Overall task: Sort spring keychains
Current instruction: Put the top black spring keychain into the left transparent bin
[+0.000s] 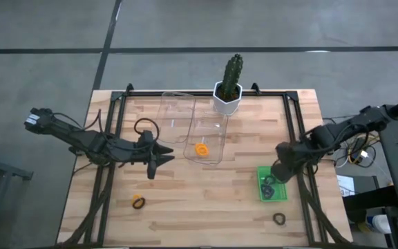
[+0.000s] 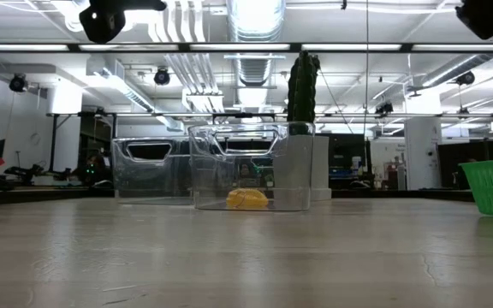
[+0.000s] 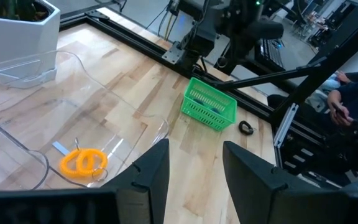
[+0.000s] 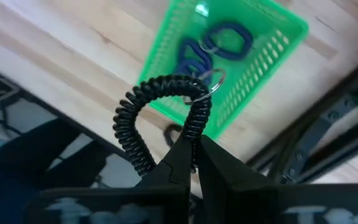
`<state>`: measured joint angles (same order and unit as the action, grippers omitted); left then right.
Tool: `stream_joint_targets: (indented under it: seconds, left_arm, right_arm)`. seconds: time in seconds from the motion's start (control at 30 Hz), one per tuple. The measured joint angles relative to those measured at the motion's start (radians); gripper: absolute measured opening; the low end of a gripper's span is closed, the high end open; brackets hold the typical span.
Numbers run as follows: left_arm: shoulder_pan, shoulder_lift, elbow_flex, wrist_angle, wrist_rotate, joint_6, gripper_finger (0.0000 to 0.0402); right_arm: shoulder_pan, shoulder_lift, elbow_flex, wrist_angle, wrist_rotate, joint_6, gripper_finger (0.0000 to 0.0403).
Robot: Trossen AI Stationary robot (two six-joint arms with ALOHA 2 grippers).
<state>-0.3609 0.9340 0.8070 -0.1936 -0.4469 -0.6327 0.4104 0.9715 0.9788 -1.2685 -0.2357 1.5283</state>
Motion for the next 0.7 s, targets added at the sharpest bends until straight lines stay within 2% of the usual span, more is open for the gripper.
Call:
stream_joint_targets:
  seconds: [0.23,0.7]
  left_arm:
    - [0.000,0.003,-0.017,0.000,0.000,-0.006,0.0142]
    - [0.000,0.003,-0.022,-0.001,0.001,-0.021,0.0142]
  right_arm:
    - [0.080,0.067,-0.021,0.002,0.001,0.085,0.0013]
    - [0.118,0.175,-0.021,0.074,0.002,0.092,0.0013]
